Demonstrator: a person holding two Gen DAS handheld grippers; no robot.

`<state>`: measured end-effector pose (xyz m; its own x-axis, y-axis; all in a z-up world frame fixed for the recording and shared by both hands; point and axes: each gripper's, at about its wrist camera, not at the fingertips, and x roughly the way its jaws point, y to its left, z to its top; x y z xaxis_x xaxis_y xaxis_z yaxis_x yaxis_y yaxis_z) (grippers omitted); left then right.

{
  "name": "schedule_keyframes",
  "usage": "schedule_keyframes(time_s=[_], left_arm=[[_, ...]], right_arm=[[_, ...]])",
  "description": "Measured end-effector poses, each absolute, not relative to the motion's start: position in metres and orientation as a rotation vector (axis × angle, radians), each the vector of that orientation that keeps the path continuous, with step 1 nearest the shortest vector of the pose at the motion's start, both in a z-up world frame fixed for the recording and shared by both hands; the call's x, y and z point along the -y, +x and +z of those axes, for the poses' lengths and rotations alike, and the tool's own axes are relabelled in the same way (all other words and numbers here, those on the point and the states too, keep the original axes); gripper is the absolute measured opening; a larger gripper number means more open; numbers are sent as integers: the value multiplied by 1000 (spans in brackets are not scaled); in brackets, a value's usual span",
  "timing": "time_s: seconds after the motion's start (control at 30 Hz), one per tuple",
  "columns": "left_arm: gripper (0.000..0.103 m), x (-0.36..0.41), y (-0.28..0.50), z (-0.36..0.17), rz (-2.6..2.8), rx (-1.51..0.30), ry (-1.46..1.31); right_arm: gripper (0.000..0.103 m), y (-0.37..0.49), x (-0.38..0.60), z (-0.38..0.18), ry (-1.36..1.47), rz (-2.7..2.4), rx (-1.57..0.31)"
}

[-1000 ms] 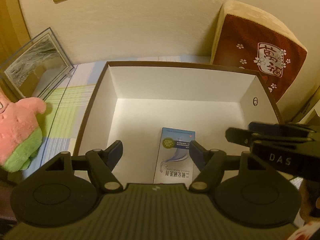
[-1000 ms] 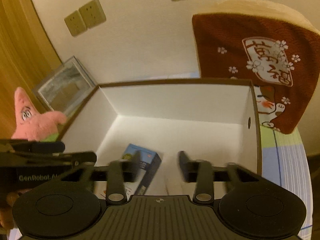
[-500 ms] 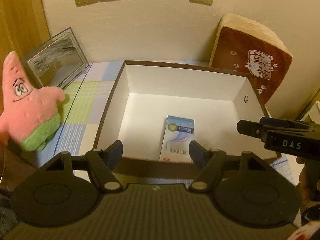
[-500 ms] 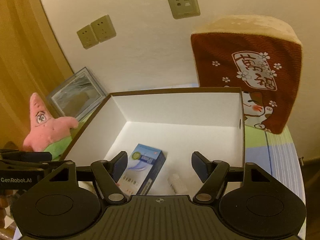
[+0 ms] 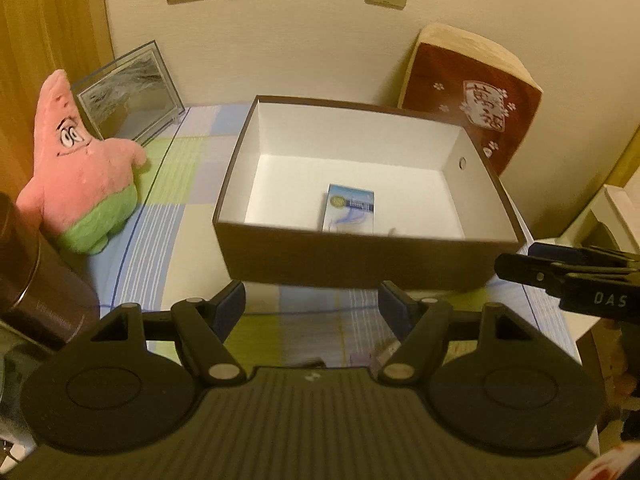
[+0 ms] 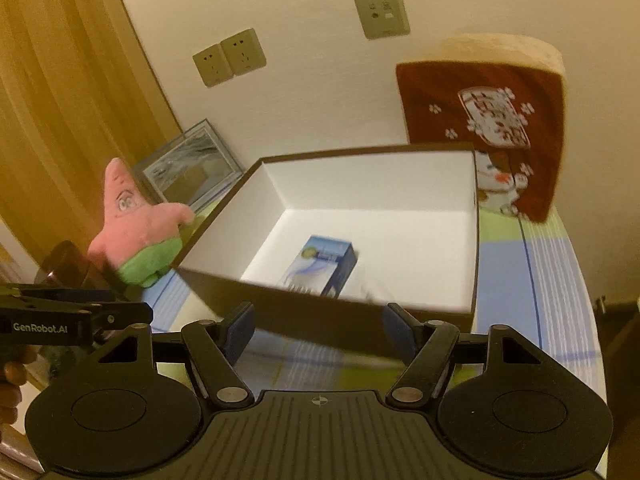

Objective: Organize rigid objects
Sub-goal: 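Withdraw both open tools from the brown box back toward the bed items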

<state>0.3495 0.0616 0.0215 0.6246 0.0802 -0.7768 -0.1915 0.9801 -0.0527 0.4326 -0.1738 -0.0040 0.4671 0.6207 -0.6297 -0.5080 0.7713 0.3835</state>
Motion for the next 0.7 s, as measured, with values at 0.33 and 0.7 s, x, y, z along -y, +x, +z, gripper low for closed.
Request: schedule_keyframes(time_s=[0.33,0.7], left_arm=[[71,-64,302,4,131,-934,-133],[71,-67,268,-29,123,-1016,-135]], right_arm=[[71,380,182,-16,176,661,-906],[71,343,169,-44,132,636,-1031]])
